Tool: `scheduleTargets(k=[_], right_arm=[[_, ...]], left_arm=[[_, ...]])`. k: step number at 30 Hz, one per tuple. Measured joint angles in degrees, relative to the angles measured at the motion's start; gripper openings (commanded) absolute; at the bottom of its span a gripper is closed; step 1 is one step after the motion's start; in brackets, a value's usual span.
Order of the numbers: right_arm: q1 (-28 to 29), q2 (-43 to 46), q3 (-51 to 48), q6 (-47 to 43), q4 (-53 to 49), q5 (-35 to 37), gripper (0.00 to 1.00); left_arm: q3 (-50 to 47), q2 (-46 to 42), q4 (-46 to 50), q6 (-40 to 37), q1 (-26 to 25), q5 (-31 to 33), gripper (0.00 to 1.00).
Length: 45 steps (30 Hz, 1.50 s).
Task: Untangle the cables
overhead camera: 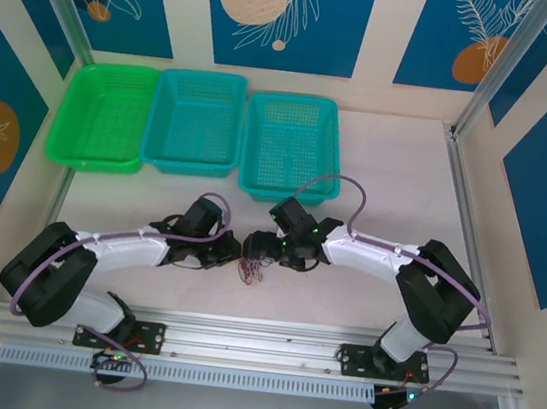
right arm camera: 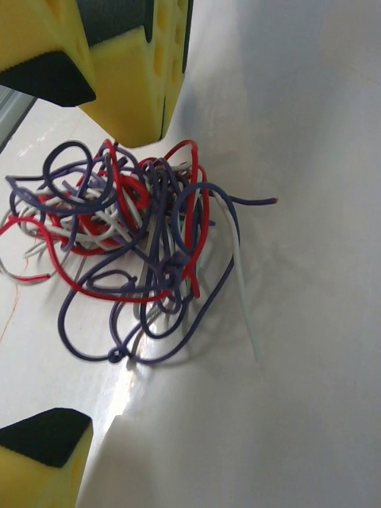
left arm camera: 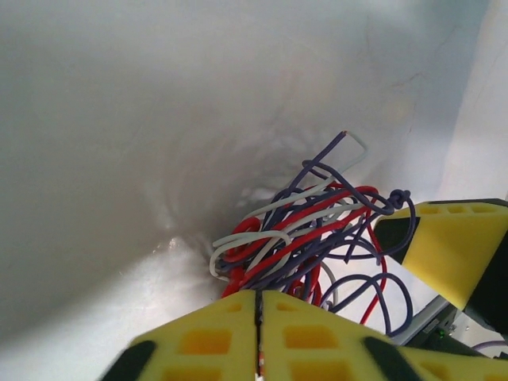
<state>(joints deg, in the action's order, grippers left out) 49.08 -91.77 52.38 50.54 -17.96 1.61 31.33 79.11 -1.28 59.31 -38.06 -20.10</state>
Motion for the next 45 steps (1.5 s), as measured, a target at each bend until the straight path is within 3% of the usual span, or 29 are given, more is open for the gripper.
scheduleTargets(k=[2, 4, 11, 18, 26, 31, 35, 42, 45], right_arm=[[0.59, -0.57, 0.04, 0.74, 0.74, 0.13, 0.95], [1.03, -1.29, 0.22, 1.70, 1.22, 0.57, 0.80], [1.68, -5.25, 0.55, 4.90, 4.11, 4.33, 0.02], [-1.20, -0.22, -3.72, 6.99, 3.13, 10.36, 0.00], [-16.79, 25.46, -23.06, 14.67, -0.52, 14.27, 0.00], [-22.45, 39.91, -29.16, 15.63, -5.20, 14.53, 0.00], [-21.77, 41.13, -29.40, 13.88, -4.28, 13.38, 0.00], [-16.94, 33.68, -24.87, 8.61, -4.48, 12.92, 0.00], [-16.31, 32.76, -21.22, 5.84, -4.24, 12.13, 0.00]], left_arm=[[0.00, -0.02, 0.13, -0.28, -0.02, 0.07, 0.00], [-0.11, -0.02, 0.42, -0.33, 0.00, 0.20, 0.00], [-0.17, -2.40, 1.16, -1.49, -0.07, 0.39, 0.00], [-0.26, -14.88, 11.37, -5.77, 2.91, 6.58, 0.00], [-2.93, -28.33, 21.09, -10.43, 17.49, 7.93, 0.00], [-4.85, -29.14, 22.91, -11.54, 18.45, 6.62, 0.00], [-7.10, -27.80, 19.41, -11.23, 18.16, 4.48, 0.00], [-7.30, -28.20, 18.40, -16.02, 15.21, 7.63, 0.37], [-7.30, -31.23, 17.64, -19.52, 14.40, 9.20, 0.39]])
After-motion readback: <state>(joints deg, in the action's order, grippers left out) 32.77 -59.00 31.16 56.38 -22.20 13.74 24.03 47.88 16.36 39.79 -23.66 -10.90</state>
